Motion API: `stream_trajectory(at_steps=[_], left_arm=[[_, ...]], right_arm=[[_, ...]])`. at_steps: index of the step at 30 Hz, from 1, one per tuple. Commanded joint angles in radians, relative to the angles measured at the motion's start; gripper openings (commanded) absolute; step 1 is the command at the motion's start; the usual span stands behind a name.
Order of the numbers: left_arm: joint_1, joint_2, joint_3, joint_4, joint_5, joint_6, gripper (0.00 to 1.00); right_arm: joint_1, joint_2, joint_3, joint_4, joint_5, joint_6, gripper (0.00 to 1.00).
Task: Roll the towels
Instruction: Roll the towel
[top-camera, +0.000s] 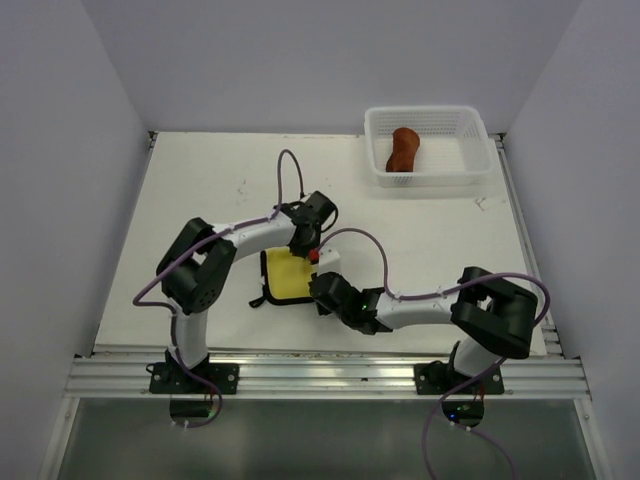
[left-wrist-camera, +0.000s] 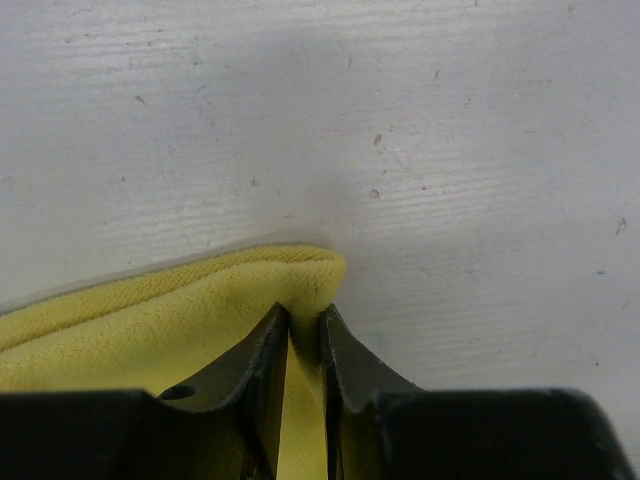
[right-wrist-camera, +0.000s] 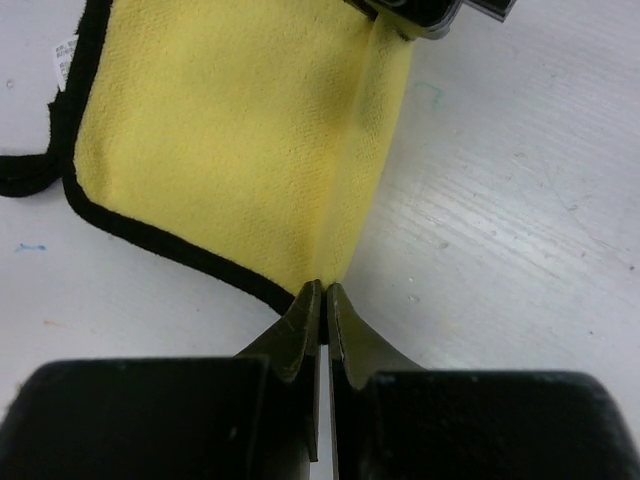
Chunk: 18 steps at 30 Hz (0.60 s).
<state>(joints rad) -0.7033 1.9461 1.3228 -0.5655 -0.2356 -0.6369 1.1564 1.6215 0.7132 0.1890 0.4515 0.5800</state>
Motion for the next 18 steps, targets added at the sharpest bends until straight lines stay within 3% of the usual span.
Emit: stream_trajectory(at_steps=[1, 8, 13, 18], left_arm=[[0.008, -0.062, -0.020, 0.110, -0.021, -0.015, 0.22], [0.008, -0.122, -0.089, 0.220, 0.002, -0.018, 0.10], [0.018, -0.217, -0.221, 0.406, 0.039, -0.047, 0.05], [0.030, -0.260, -0.263, 0.472, 0.070, -0.064, 0.02]], right_arm=[[0.045, -0.043, 0.035, -0.097, 0.096, -0.069, 0.00], [0.069, -0.075, 0.063, -0.215, 0.217, -0.132, 0.00], [0.075, -0.084, 0.074, -0.261, 0.231, -0.189, 0.00], [0.083, -0.092, 0.086, -0.267, 0.220, -0.250, 0.00]])
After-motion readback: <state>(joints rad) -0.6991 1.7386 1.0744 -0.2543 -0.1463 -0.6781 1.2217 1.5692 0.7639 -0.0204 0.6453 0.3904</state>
